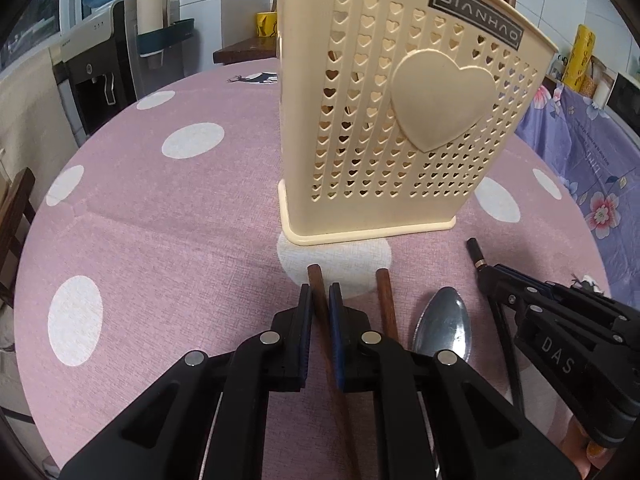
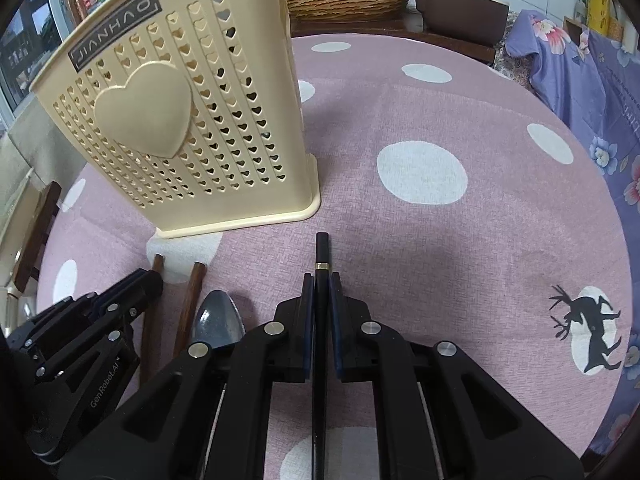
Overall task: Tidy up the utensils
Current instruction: 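Lift both chopsticks and lower them into the holder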
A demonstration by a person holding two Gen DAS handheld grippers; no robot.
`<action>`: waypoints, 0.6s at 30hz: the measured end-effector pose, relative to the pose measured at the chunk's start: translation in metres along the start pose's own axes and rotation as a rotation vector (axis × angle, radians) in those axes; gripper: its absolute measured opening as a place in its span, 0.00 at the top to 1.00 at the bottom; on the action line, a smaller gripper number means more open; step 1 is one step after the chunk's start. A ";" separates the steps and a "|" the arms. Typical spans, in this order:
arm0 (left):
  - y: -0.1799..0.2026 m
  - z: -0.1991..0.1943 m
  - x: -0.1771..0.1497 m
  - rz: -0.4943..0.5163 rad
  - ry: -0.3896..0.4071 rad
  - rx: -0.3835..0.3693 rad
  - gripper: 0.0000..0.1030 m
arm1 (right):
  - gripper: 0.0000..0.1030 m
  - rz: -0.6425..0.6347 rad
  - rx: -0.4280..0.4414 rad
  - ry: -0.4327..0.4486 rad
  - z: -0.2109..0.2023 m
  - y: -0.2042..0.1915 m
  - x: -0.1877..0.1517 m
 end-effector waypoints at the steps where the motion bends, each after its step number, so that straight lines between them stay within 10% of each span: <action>1: -0.001 -0.002 0.000 -0.009 0.005 -0.009 0.91 | 0.92 0.002 0.003 0.006 -0.002 0.001 0.000; 18: -0.005 -0.103 0.027 -0.035 0.257 -0.087 0.92 | 0.92 -0.005 0.190 0.255 -0.118 0.014 0.027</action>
Point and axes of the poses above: each gripper's, at about its wrist camera, not at the fingertips, and z roughly the way its jaws point, y to its right, x to its top, the point moved 3 cm from there along z, roughly the way its jaws point, and after that the axes turned 6 degrees about -x, right-handed, at the moved point
